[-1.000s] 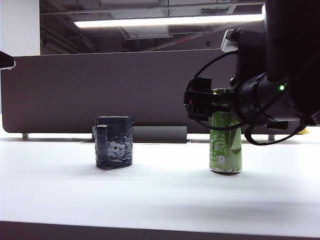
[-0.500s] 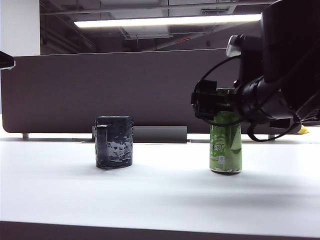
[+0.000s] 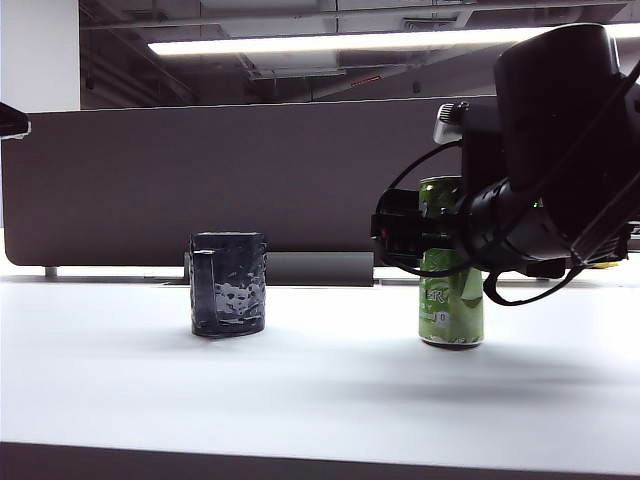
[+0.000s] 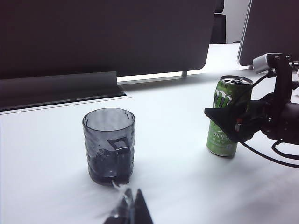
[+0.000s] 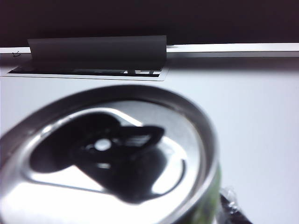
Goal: Pick up the metal can, pour some water into the cup, then place the can back on the table.
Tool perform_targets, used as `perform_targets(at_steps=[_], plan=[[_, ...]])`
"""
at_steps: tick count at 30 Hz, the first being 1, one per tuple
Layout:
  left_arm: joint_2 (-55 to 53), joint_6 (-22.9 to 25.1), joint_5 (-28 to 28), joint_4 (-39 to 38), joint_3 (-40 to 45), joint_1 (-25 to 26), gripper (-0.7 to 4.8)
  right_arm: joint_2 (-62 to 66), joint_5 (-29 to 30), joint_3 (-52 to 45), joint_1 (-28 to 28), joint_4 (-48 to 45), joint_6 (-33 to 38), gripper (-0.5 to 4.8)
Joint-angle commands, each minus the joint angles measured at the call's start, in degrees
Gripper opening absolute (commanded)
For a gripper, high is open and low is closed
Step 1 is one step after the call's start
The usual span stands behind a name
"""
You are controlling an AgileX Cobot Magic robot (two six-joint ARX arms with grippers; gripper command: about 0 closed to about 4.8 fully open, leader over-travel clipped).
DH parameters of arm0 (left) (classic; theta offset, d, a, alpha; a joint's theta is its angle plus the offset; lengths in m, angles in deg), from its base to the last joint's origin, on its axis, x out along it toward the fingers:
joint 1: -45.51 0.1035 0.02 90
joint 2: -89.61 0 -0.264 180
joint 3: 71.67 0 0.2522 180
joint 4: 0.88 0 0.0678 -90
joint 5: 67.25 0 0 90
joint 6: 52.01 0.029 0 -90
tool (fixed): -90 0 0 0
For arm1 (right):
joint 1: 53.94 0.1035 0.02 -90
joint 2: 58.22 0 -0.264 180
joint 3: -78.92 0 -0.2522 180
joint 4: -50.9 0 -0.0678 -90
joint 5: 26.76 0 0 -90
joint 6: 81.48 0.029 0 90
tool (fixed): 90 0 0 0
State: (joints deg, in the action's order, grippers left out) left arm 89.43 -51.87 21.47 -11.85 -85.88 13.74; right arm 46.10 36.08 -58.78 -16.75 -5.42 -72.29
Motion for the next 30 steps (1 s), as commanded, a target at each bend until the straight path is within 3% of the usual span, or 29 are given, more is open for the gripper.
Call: perform_targets(at_steps=[1, 22, 23, 25, 30], plan=[[-0.04, -0.15, 0.00, 0.68, -0.04, 0.09, -0.05, -0.09, 0.07, 0.17, 0.04, -0.42, 0.22, 4.79], [-0.04, -0.15, 0.00, 0.68, -0.04, 0.09, -0.05, -0.09, -0.20, 0.15, 0.04, 0.50, 0.07, 4.79], [-0.04, -0.15, 0.00, 0.68, -0.04, 0.09, -0.05, -0.09, -0.57, 0.15, 0.02, 0.98, 0.04, 4.72], [-0.04, -0.15, 0.00, 0.68, -0.04, 0.09, -0.05, -0.09, -1.16, 0.13, 0.04, 1.31, -0.02, 3.92], [-0.04, -0.15, 0.00, 0.68, -0.04, 0.09, -0.05, -0.09, -1.27, 0.13, 0.04, 1.29, 0.00, 3.89]])
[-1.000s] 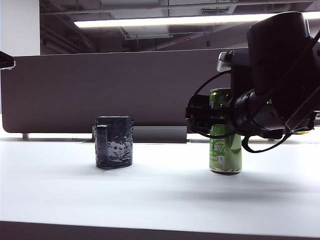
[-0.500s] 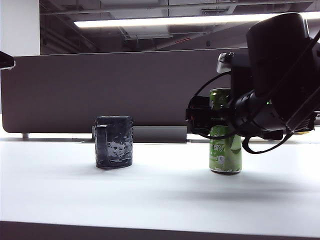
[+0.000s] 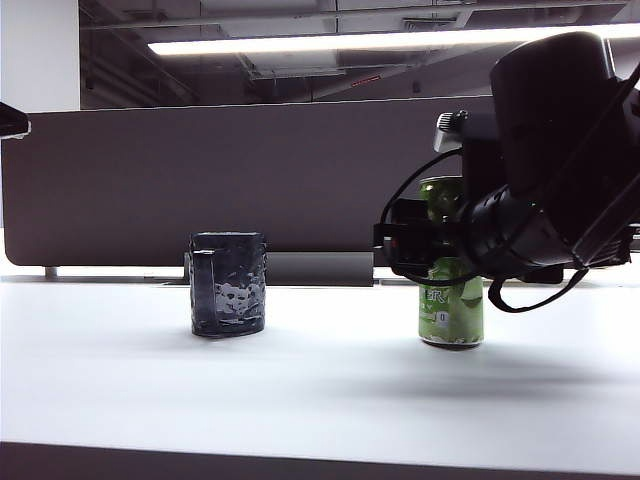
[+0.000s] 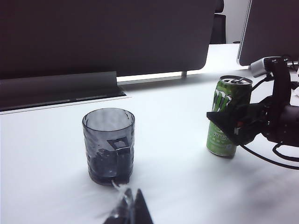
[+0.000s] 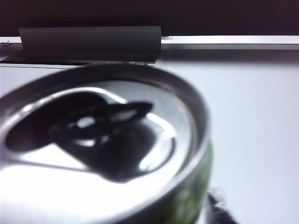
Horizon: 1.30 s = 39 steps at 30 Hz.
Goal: Pick up the metal can, pour some water into the cup, then place the can back on the table.
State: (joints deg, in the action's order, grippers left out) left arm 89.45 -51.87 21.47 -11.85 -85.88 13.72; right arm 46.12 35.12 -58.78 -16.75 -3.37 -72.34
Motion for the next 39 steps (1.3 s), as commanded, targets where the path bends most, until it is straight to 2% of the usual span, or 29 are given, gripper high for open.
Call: perform_targets(at_steps=[1, 16, 17, 18, 19, 39], plan=[[-0.07, -0.15, 0.00, 0.68, -0.04, 0.11, -0.05, -0.11, -0.31, 0.13, 0.04, -0.76, 0.04, 3.88], [-0.07, -0.15, 0.00, 0.68, -0.04, 0.11, -0.05, -0.11, -0.35, 0.13, 0.02, -0.76, 0.04, 3.80], [-0.07, -0.15, 0.00, 0.68, -0.04, 0.11, -0.05, -0.11, -0.33, 0.13, 0.02, -0.76, 0.04, 3.55], [-0.07, -0.15, 0.00, 0.68, -0.04, 0.11, -0.05, -0.11, -0.33, 0.13, 0.02, -0.76, 0.02, 3.06], [-0.07, -0.15, 0.00, 0.68, -0.04, 0.11, -0.05, -0.11, -0.33, 0.13, 0.02, -0.76, 0.02, 2.89], [-0.07, -0.15, 0.00, 0.68, -0.04, 0.11, -0.05, -0.11, -0.31, 0.13, 0.02, -0.79, 0.00, 2.91]])
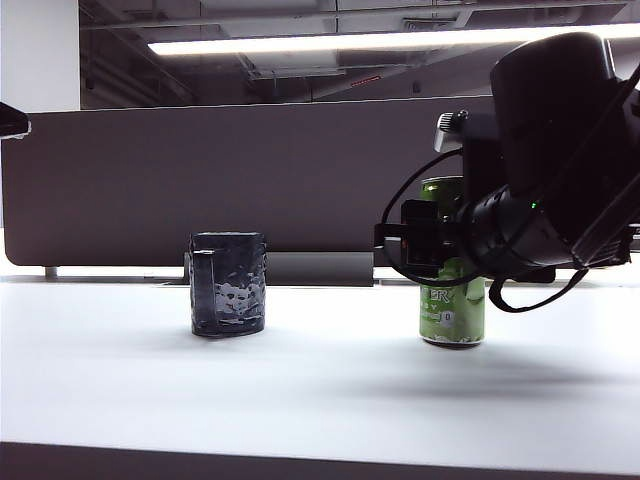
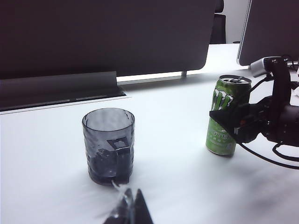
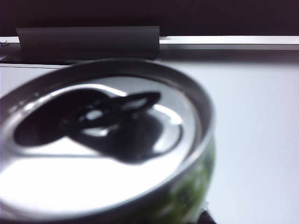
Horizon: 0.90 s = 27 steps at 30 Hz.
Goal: Pick up the metal can, pour some water into the cup, then place the can back on the table.
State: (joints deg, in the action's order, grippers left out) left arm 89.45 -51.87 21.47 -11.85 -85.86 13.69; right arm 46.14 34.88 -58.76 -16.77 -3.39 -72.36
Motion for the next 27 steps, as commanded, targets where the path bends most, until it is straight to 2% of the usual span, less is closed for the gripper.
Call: perform_targets(at_steps=[1, 14, 18, 27], plan=[[-0.07, -0.15, 0.00, 0.68, -0.07, 0.13, -0.05, -0.13, -0.07, 0.11, 0.04, -0.76, 0.02, 2.91], [-0.07, -0.15, 0.00, 0.68, -0.07, 0.13, -0.05, -0.13, -0.07, 0.11, 0.04, -0.76, 0.04, 2.90], [-0.07, -0.15, 0.00, 0.68, -0.07, 0.13, -0.05, -0.13, -0.04, 0.11, 0.04, -0.76, 0.04, 2.06], [-0.07, -0.15, 0.00, 0.68, -0.07, 0.13, -0.05, -0.13, -0.02, 0.11, 0.07, -0.81, 0.04, 2.11]])
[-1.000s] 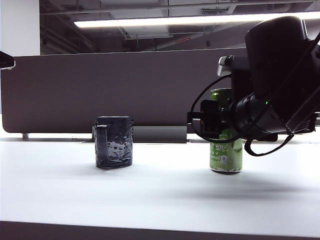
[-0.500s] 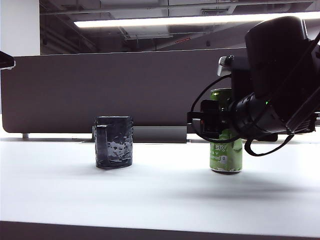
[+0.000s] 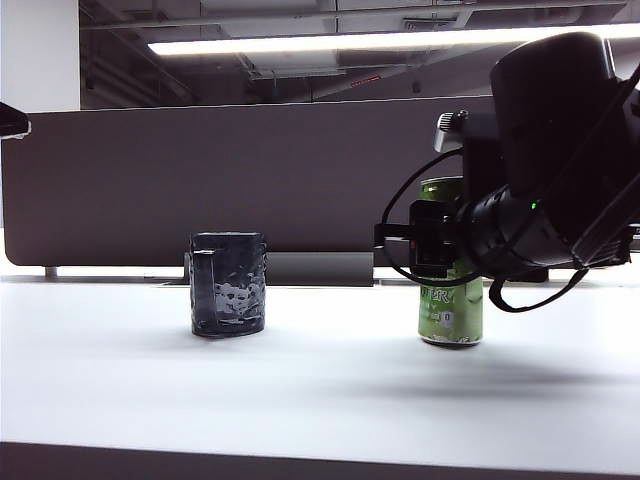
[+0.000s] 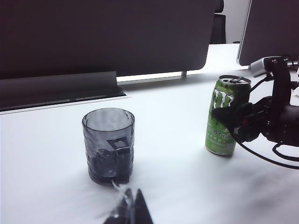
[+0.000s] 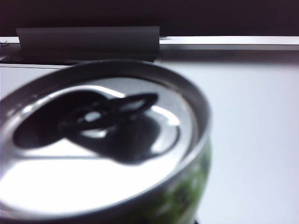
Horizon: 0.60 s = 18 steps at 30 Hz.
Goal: Pick up the metal can, pour some water into the cup, then place the can back on the table.
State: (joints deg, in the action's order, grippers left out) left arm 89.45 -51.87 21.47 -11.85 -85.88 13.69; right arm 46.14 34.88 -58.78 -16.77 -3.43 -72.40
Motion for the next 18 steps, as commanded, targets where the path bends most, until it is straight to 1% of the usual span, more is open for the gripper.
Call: perform_targets(at_steps=[1, 8, 15, 18], plan=[[-0.07, -0.15, 0.00, 0.68, -0.04, 0.13, -0.05, -0.13, -0.04, 0.13, 0.07, -0.76, 0.09, 2.11], [-0.07, -0.15, 0.00, 0.68, -0.04, 0.13, -0.05, -0.15, -0.02, 0.13, 0.09, -0.90, -1.84, 2.10], [-0.07, -0.15, 0.00, 0.68, -0.04, 0.13, -0.05, -0.42, 0.11, 0.22, 0.09, -3.98, -2.10, 2.10], [-0.07, -0.15, 0.00, 0.68, -0.04, 0.13, -0.05, -0.42, 1.75, 0.66, 0.07, -4.22, -2.12, 2.11]])
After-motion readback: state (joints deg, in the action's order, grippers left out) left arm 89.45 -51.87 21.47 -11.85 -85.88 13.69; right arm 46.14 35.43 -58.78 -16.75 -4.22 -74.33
